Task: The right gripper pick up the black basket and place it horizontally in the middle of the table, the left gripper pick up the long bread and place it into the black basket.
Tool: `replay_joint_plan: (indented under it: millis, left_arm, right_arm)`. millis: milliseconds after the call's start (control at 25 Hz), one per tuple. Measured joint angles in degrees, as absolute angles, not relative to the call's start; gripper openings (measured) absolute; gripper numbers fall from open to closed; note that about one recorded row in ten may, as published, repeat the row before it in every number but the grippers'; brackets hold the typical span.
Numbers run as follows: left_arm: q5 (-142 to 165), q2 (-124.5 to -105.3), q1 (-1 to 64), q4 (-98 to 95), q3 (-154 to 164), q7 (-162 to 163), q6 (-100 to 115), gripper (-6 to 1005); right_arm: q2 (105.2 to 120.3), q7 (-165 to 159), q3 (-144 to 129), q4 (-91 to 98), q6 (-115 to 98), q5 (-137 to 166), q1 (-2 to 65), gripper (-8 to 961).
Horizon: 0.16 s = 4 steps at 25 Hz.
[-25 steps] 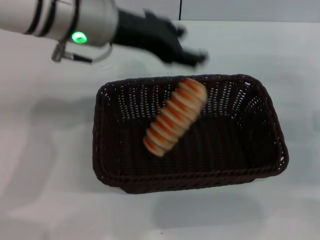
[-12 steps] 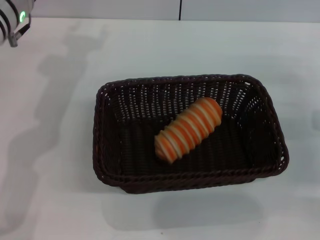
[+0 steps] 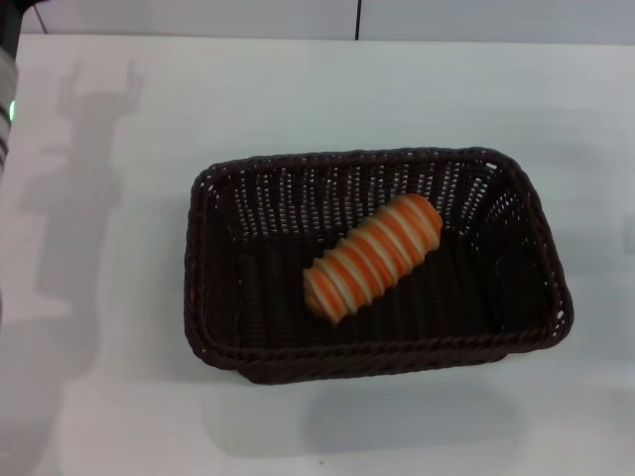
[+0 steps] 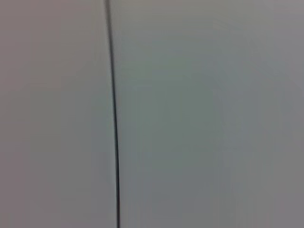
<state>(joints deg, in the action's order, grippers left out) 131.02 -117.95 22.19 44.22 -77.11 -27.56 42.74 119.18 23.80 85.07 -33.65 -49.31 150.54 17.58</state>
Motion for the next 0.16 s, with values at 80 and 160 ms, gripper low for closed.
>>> replay_joint_plan:
  millis: [80,160]
  left_arm:
    - [145.13,-116.86,24.28,31.31,-79.11,1.51,51.10,770]
    - [148.38,-116.18,25.94,25.69,-79.85,11.17,54.13,770]
  right_arm:
    - [119.27,23.34,85.30,-33.65,-49.94,150.10,17.25,383]
    - [119.30,23.12,85.11,-33.65,-50.61,148.69,17.01,383]
